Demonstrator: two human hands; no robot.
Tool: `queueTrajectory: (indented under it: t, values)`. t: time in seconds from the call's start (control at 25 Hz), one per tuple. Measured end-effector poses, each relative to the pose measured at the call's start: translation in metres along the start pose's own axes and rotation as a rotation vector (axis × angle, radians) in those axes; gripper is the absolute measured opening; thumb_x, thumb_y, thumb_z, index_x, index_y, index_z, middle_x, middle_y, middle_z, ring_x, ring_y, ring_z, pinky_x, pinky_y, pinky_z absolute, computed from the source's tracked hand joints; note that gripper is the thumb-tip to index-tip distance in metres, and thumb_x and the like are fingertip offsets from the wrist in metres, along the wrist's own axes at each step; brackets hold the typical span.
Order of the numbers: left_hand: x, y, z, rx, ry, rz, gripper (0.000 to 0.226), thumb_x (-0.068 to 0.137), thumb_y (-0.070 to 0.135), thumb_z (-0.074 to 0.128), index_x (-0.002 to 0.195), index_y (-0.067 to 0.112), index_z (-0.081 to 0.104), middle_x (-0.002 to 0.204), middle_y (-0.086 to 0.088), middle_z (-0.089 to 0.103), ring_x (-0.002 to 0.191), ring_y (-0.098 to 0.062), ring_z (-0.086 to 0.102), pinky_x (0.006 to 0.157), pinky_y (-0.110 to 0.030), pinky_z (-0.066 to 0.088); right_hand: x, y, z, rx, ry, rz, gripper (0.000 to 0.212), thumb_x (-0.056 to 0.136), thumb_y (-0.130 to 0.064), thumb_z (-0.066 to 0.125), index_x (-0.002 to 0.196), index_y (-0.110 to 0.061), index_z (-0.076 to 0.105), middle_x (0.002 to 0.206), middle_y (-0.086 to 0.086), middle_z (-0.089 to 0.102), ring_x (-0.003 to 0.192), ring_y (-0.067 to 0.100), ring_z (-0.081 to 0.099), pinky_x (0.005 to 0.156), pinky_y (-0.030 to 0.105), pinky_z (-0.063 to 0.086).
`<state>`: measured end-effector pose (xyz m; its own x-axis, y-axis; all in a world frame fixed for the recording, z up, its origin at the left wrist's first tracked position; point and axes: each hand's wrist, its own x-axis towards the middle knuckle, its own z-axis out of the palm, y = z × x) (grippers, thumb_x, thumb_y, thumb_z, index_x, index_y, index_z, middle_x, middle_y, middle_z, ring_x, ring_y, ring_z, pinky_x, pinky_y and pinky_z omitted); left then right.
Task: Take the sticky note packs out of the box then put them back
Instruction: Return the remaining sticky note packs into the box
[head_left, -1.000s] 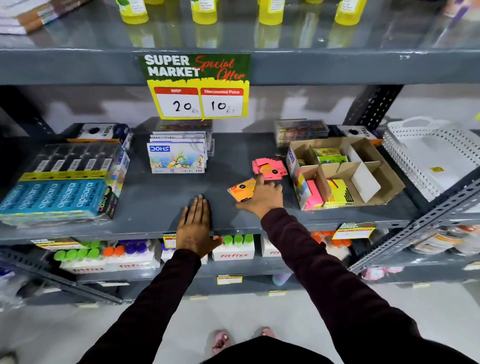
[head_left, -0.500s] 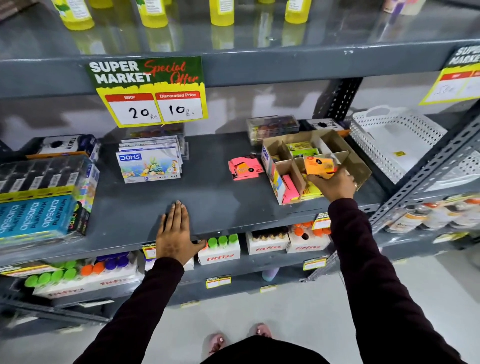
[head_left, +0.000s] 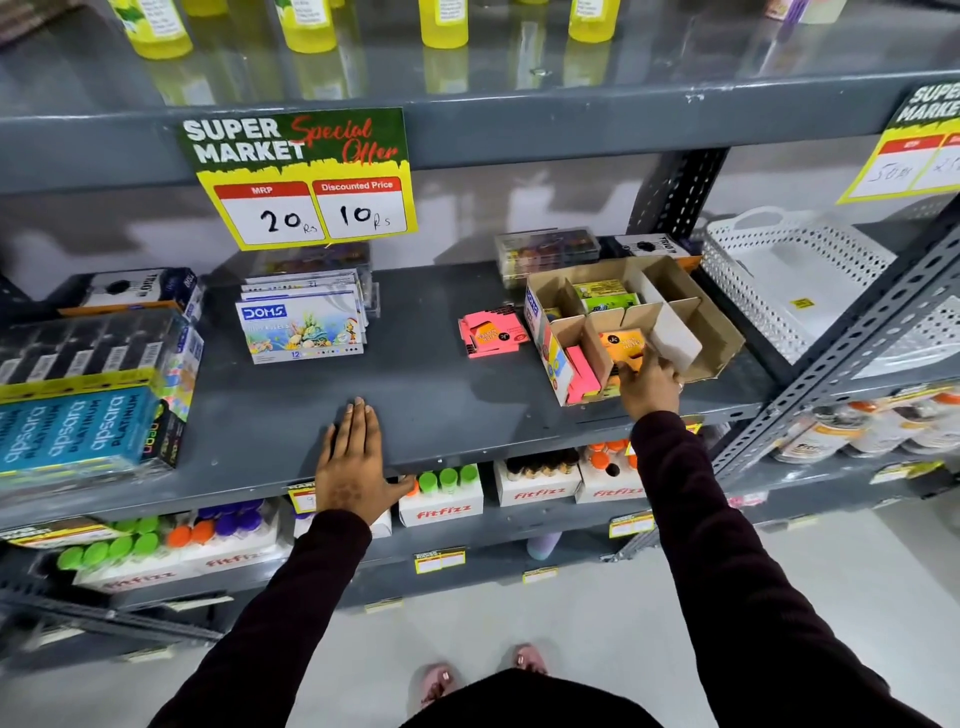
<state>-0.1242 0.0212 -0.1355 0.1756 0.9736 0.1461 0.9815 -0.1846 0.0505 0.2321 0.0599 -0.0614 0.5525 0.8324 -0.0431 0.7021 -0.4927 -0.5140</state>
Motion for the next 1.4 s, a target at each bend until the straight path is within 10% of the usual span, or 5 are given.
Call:
queueTrajectory:
  t: [0.2, 0.36, 0.6, 0.92, 1.4]
  values:
    - [0.000, 0.000, -0.001, 0.002, 0.002, 0.011, 0.114, 0.054, 0.055, 0.081, 0.136, -0.010, 0.035, 0.142, -0.027, 0.038, 0.130, -0.040, 0.038, 0.105, -0.053, 0.033, -0.025, -0.056, -0.010, 0.044, 0.306, -0.248, 0.036, 0.095, -0.018, 0.047, 0.125, 0.002, 0.052, 0.127, 0.031, 0.052, 0.118, 0.045, 0.047, 0.098, 0.048, 0.039]
    - [0.000, 0.001, -0.004, 0.006, -0.004, -0.015, 0.114, 0.055, 0.058, 0.079, 0.137, -0.007, 0.035, 0.144, -0.024, 0.038, 0.131, -0.036, 0.038, 0.106, -0.050, 0.032, -0.048, -0.117, 0.019, 0.147, 0.047, -0.486, 0.033, 0.095, -0.011, 0.046, 0.125, 0.000, 0.052, 0.126, 0.029, 0.053, 0.116, 0.041, 0.050, 0.094, 0.043, 0.043]
    - [0.000, 0.002, -0.006, 0.005, -0.036, -0.034, 0.116, 0.056, 0.066, 0.072, 0.139, -0.005, 0.033, 0.146, -0.022, 0.037, 0.133, -0.034, 0.037, 0.108, -0.046, 0.027, -0.015, -0.143, 0.067, -0.327, -0.303, -0.390, 0.075, 0.093, -0.045, 0.051, 0.146, 0.001, 0.023, 0.151, 0.035, 0.021, 0.143, 0.044, 0.017, 0.118, 0.046, 0.018]
    - [0.000, 0.002, -0.006, -0.012, -0.067, -0.066, 0.114, 0.055, 0.065, 0.067, 0.139, -0.003, 0.033, 0.147, -0.020, 0.035, 0.134, -0.031, 0.035, 0.110, -0.045, 0.026, -0.011, -0.153, 0.091, -0.215, -0.241, -0.264, 0.081, 0.080, -0.047, 0.068, 0.143, -0.014, 0.029, 0.152, 0.031, 0.016, 0.138, 0.049, 0.023, 0.112, 0.051, 0.029]
    - [-0.002, 0.003, -0.009, 0.009, -0.064, -0.045, 0.115, 0.056, 0.068, 0.071, 0.138, -0.006, 0.035, 0.144, -0.023, 0.038, 0.132, -0.034, 0.038, 0.107, -0.047, 0.028, -0.053, -0.129, 0.045, -0.176, -0.078, -0.471, 0.079, 0.073, -0.053, 0.067, 0.131, -0.004, 0.042, 0.125, 0.029, 0.056, 0.122, 0.042, 0.046, 0.103, 0.046, 0.036]
